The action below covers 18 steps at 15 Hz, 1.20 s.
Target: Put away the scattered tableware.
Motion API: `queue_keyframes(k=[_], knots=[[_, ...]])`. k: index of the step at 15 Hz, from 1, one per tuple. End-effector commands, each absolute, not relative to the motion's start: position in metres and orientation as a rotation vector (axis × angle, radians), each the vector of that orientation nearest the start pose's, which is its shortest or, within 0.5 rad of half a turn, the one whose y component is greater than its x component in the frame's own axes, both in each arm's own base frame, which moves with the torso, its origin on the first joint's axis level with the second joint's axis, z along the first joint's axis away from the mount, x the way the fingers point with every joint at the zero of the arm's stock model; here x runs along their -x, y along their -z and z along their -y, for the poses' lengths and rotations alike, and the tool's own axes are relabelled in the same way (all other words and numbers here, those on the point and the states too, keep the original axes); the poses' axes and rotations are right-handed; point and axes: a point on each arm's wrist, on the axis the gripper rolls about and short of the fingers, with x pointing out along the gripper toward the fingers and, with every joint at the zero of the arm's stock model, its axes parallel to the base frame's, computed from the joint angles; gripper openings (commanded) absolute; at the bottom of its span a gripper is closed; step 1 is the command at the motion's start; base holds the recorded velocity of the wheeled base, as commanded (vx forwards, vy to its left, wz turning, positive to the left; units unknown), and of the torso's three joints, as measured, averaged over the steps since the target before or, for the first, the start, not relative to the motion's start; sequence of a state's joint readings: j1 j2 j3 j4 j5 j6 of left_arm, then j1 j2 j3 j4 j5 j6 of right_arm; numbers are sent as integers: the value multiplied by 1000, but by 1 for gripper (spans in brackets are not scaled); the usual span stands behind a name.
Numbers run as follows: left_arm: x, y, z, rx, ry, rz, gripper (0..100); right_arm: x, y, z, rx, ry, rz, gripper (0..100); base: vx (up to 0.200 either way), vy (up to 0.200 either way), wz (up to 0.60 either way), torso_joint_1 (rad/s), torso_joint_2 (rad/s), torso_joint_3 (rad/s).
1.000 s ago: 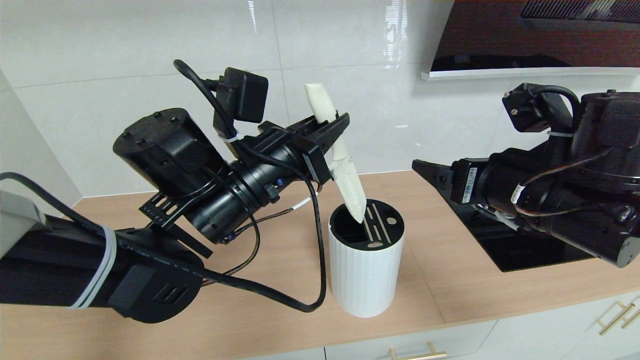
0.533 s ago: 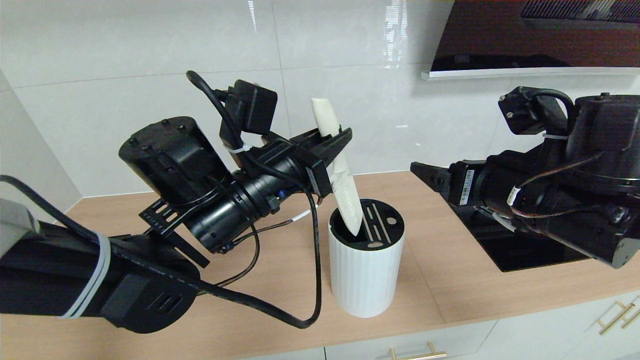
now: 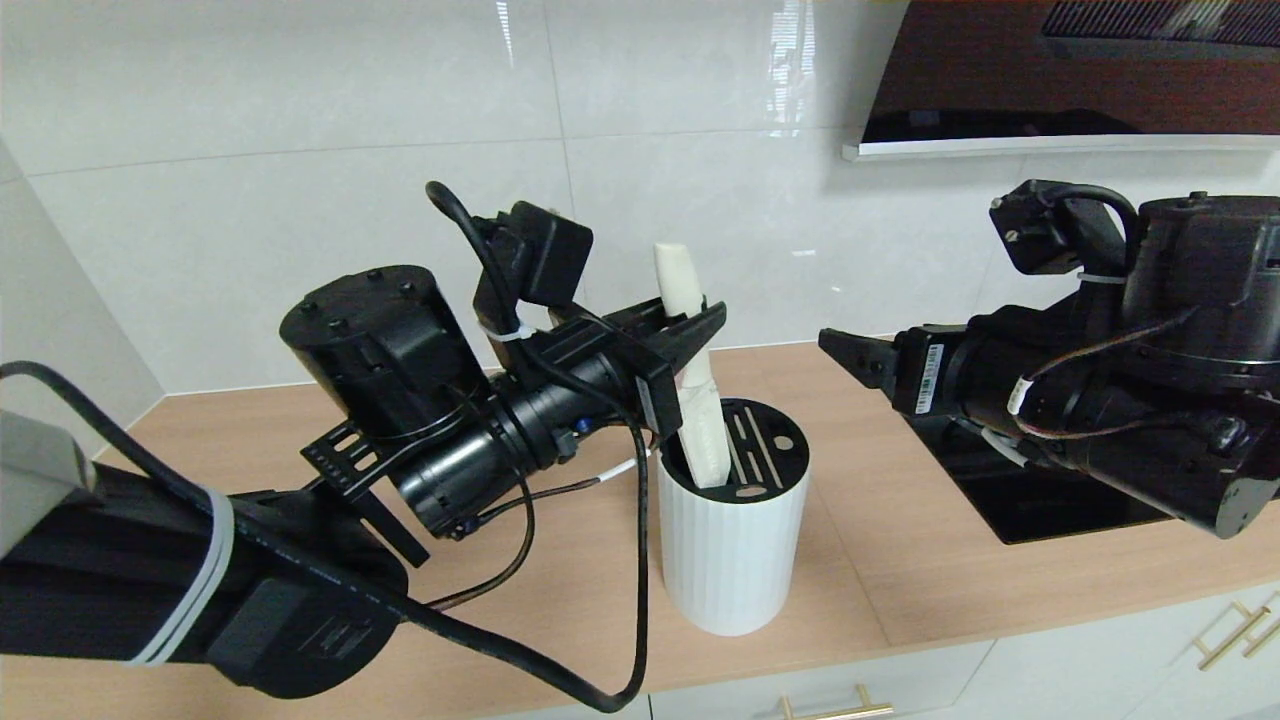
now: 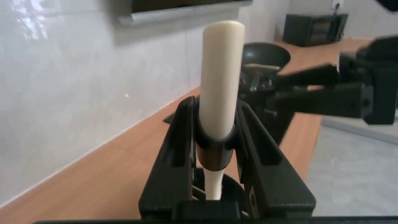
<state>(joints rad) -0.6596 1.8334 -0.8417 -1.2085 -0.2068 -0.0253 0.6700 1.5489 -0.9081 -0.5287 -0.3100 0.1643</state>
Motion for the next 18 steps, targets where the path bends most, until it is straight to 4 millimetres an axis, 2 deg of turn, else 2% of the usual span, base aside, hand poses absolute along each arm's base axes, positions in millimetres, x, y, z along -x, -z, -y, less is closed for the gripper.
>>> queue_keyframes(k=[1,4,9,18], knots=[[-265,-199,214,70,871,183,0,-224,-243,-169,-107,-351,-133,100,0,0,0,0,0,0],[-268,-190,219,65,874,160,0,-225,-242,-170,-104,-350,-138,100,0,0,0,0,0,0],[-276,-165,231,52,887,92,0,-226,-241,-170,-103,-350,-141,100,0,0,0,0,0,0],[-282,-156,235,50,872,78,0,-226,-239,-171,-100,-348,-145,100,0,0,0,0,0,0]])
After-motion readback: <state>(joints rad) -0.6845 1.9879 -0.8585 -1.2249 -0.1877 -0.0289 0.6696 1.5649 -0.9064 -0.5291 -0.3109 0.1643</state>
